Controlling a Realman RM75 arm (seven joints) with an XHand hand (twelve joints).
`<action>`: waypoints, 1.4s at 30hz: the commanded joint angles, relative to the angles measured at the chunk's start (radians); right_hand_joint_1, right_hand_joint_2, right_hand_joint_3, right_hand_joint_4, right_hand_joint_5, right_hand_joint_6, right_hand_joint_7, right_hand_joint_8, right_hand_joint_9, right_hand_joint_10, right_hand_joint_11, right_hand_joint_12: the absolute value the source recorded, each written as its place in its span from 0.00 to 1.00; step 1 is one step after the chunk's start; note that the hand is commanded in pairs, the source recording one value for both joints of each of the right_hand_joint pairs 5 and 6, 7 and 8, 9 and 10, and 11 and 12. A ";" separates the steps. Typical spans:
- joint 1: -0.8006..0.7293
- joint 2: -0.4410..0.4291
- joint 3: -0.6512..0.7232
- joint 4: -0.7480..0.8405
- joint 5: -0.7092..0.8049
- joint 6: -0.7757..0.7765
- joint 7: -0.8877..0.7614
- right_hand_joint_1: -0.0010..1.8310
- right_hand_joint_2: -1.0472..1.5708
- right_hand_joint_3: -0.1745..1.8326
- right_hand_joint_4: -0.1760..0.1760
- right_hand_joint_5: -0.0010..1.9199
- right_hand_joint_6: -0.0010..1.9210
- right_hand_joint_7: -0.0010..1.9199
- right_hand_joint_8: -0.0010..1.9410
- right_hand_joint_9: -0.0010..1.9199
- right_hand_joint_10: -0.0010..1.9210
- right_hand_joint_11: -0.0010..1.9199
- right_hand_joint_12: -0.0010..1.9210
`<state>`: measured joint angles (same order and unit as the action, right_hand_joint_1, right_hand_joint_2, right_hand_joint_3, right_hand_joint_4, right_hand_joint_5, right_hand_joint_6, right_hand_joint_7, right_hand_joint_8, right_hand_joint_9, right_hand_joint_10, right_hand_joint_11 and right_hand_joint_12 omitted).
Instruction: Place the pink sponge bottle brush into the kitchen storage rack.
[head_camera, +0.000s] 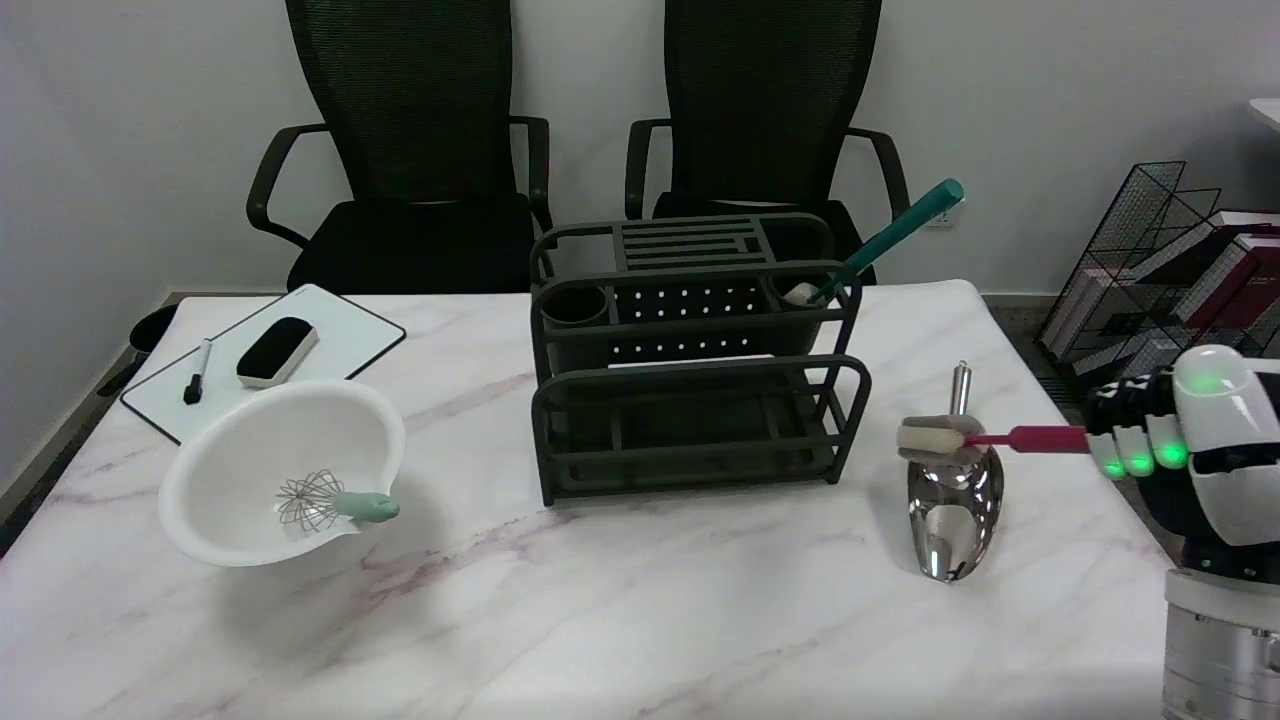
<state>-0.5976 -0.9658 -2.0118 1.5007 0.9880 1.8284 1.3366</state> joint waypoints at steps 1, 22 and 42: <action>-0.055 -0.068 0.149 -0.018 0.127 0.027 0.004 0.48 1.00 0.80 0.50 1.00 1.00 1.00 0.99 1.00 1.00 1.00 1.00; 0.008 -0.066 0.072 0.030 0.094 -0.028 -0.177 0.47 1.00 0.77 0.50 1.00 1.00 1.00 0.99 1.00 1.00 1.00 1.00; 0.179 0.092 0.030 0.348 -0.194 -0.398 -0.185 0.50 1.00 0.64 0.50 1.00 1.00 1.00 0.99 1.00 1.00 1.00 1.00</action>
<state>-0.4971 -0.9722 -1.9869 1.6390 0.9677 1.6598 1.1893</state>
